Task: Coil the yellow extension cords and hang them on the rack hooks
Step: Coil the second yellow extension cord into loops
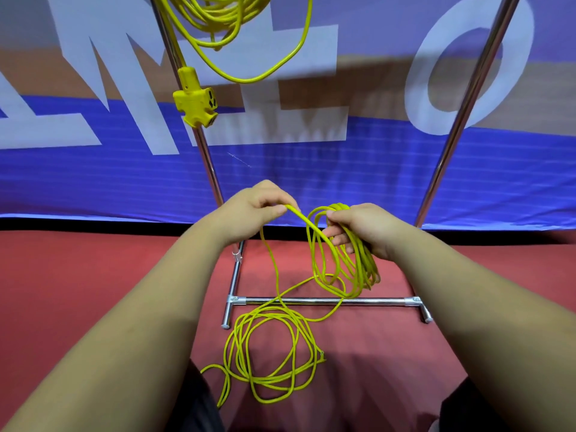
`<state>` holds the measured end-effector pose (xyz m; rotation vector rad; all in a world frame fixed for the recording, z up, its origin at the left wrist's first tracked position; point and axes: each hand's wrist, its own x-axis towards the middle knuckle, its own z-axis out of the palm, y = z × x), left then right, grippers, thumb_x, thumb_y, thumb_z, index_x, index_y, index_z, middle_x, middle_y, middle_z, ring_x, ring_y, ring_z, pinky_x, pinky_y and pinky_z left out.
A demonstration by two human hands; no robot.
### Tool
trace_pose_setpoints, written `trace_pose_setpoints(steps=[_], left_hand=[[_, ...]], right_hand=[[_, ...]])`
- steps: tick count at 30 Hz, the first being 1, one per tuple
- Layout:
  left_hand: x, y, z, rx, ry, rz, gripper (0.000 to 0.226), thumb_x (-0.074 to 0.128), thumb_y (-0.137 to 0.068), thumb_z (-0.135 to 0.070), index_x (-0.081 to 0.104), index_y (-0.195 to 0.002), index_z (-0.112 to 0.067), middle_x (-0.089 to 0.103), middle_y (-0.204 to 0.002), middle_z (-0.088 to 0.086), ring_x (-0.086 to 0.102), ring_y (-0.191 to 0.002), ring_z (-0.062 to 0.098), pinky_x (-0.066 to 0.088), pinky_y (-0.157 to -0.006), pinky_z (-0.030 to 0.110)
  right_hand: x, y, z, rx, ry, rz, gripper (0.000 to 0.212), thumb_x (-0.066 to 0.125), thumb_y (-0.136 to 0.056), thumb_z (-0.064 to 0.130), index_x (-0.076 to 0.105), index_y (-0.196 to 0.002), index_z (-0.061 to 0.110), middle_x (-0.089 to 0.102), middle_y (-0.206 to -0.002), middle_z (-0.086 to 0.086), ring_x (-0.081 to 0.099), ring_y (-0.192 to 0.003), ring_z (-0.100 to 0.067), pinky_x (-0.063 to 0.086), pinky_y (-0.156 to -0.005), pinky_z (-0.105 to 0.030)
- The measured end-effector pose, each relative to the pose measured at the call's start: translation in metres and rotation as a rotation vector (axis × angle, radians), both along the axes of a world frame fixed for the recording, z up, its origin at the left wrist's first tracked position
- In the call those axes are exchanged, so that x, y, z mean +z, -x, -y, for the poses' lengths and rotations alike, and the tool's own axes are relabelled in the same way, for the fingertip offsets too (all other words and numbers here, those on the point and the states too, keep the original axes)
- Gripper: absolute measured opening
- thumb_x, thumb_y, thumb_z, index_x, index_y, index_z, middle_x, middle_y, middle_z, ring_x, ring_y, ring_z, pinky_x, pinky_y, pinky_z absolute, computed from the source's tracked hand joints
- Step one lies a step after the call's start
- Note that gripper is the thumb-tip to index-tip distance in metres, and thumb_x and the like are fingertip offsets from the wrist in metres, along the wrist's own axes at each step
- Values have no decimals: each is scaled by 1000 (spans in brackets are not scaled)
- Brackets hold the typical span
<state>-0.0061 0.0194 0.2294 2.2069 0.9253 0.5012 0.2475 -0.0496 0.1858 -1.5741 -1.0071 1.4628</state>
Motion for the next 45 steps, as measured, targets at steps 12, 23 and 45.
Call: trace_pose_setpoints(steps=[12,23,45], left_hand=[[-29,-12,-6,119,-11,-153,7,80,-89,-26,73,-89,-27,72,-83,-9,62,-76,-1,48,-69,23],[-46,3,-29,235,-169,-305,7,67,-99,-25,72,-94,-25,65,-86,-2,60,-79,17,48,-70,33],[-70,-11,-31,291,-77,-463,38,48,-101,-16,47,-139,-16,62,-107,8,58,-85,27,40,-69,34]], right_hand=[[12,22,10,188,-2,-36,32,71,-100,42,64,-81,16,56,-66,5,44,-51,-10,37,-46,-24],[17,17,5,141,33,-96,37,65,-101,48,68,-96,12,64,-74,-3,57,-57,-16,48,-52,-30],[28,6,-6,-116,-38,-263,20,66,-99,28,60,-85,16,34,-58,9,22,-40,-6,20,-40,-21]])
